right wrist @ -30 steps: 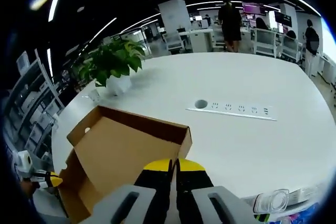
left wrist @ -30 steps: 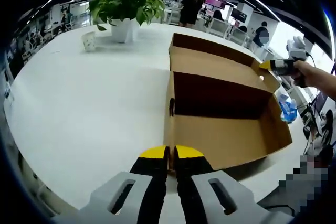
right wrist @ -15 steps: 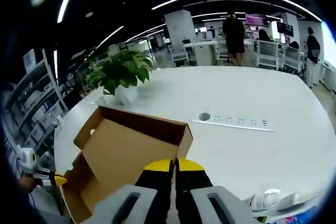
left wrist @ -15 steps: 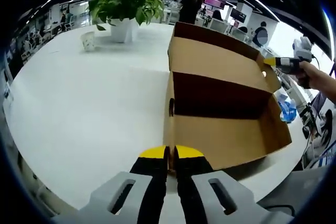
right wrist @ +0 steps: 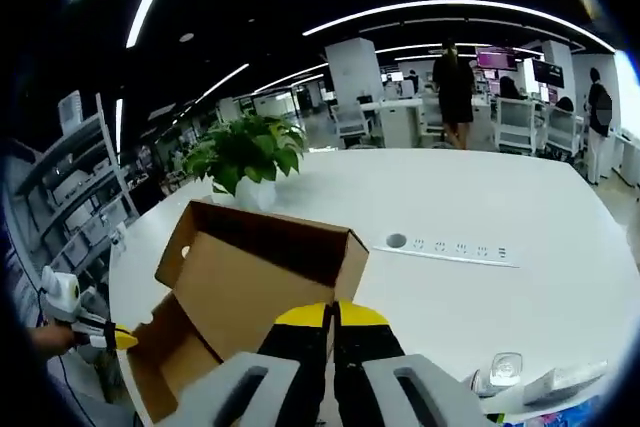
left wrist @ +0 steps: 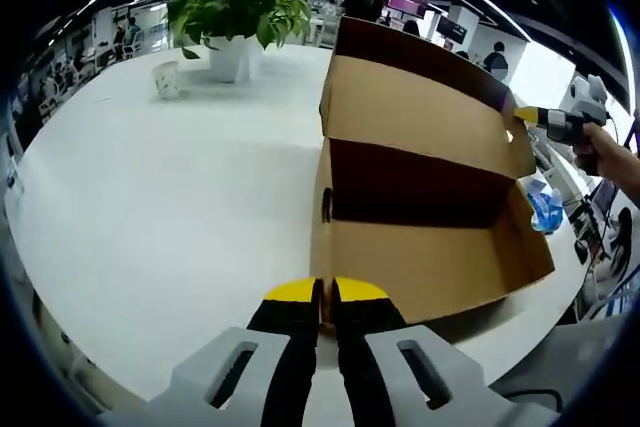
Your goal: Operate the shoe box by opening the lid, removing the specified soft item, and placing it in the target area until the item is outside and the box remains undamaged.
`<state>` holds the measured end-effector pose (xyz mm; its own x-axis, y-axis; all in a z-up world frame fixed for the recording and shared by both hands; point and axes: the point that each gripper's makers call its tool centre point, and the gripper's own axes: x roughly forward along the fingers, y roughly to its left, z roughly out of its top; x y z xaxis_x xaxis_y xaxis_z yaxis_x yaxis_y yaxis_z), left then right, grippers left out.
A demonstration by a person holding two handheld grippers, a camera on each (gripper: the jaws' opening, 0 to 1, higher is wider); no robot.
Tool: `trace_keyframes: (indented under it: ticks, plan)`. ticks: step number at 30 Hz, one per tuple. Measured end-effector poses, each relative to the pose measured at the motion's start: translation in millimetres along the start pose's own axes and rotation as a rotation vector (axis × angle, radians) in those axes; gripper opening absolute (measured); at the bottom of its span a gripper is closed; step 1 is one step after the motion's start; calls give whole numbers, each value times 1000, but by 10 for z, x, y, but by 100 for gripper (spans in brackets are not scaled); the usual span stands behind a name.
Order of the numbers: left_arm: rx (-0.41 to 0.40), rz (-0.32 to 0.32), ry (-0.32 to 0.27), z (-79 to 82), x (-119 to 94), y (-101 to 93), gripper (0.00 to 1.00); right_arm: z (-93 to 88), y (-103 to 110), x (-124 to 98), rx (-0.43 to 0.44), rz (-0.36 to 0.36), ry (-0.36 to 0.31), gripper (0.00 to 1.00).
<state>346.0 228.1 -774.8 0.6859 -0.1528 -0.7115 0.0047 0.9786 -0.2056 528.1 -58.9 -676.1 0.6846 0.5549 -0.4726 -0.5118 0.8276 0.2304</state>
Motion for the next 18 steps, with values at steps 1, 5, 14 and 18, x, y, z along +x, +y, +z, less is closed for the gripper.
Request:
trace_keyframes:
  ticks: [1, 5, 14, 18]
  plan:
    - [0, 0, 0, 0, -1, -1, 2, 8, 8, -11, -6, 1, -5, 0]
    - [4, -3, -5, -1, -3, -5, 2, 37, 1, -20, -18, 6, -19, 0]
    - [1, -20, -16, -5, -11, -14, 2, 11, 92, -197, -40, 17, -73, 0]
    - [2, -23, -23, -7, -17, -18, 3, -10, 148, -275, -49, 25, -90, 0]
